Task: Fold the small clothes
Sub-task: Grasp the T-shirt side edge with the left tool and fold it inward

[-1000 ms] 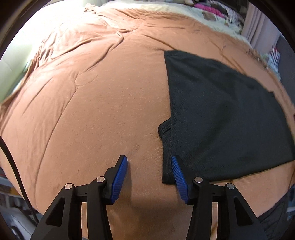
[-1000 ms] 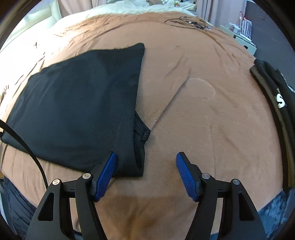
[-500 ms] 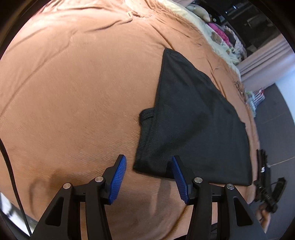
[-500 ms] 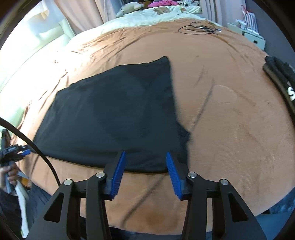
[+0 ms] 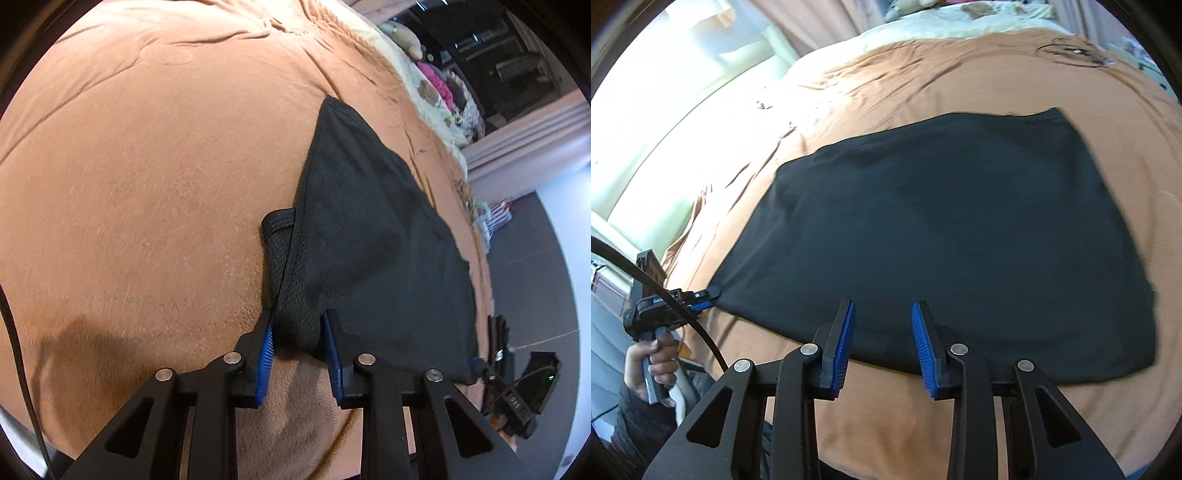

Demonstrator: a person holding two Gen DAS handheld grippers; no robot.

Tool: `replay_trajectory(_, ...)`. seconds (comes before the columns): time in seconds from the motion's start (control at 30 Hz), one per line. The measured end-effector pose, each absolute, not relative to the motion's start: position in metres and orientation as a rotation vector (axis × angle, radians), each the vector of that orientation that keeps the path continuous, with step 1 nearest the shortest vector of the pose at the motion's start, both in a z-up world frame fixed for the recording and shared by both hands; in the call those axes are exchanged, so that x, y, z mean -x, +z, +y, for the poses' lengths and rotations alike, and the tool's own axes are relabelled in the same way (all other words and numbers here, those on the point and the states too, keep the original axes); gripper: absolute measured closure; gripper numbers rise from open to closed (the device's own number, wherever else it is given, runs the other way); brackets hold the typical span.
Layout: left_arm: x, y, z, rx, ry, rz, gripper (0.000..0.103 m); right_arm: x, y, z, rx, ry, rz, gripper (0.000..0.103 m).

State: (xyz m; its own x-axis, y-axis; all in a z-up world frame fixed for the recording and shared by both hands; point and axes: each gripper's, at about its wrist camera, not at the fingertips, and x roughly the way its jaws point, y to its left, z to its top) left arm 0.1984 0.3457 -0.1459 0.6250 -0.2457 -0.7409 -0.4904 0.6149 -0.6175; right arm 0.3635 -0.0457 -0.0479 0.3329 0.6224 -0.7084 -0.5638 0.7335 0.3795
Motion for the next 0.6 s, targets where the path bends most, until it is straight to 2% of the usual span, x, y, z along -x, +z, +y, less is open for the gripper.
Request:
replay_trajectory(0.13, -0.195, -0.148, 0.35, 0.979, 0.169, 0.889, 0.078, -0.369, -0.055, -0.023, -0.068, 0.807, 0.976, 0.08)
replay_trajectory(0.17, -0.196, -0.148, 0.35, 0.978, 0.171, 0.883, 0.082, -0.371, -0.054, -0.016, -0.068, 0.809, 0.981, 0.083)
replay_trajectory(0.2, -0.197, -0.147, 0.35, 0.979, 0.171, 0.881, 0.091, -0.372, -0.058, -0.01, -0.069, 0.814, 0.989, 0.085)
replay_trajectory(0.23, -0.198, -0.146, 0.35, 0.985, 0.163, 0.877, 0.094, -0.373, -0.059, -0.006, -0.071, 0.817, 0.995, 0.086)
replay_trajectory(0.4, -0.204, -0.119, 0.343, 0.942, 0.119, 0.816, 0.096, -0.372, -0.074, 0.012, -0.072, 0.832, 1.034, 0.093)
replay_trajectory(0.6, -0.222, -0.061, 0.328, 0.869, 0.032, 0.724, 0.096, -0.37, -0.087, 0.026, -0.074, 0.836, 1.044, 0.094)
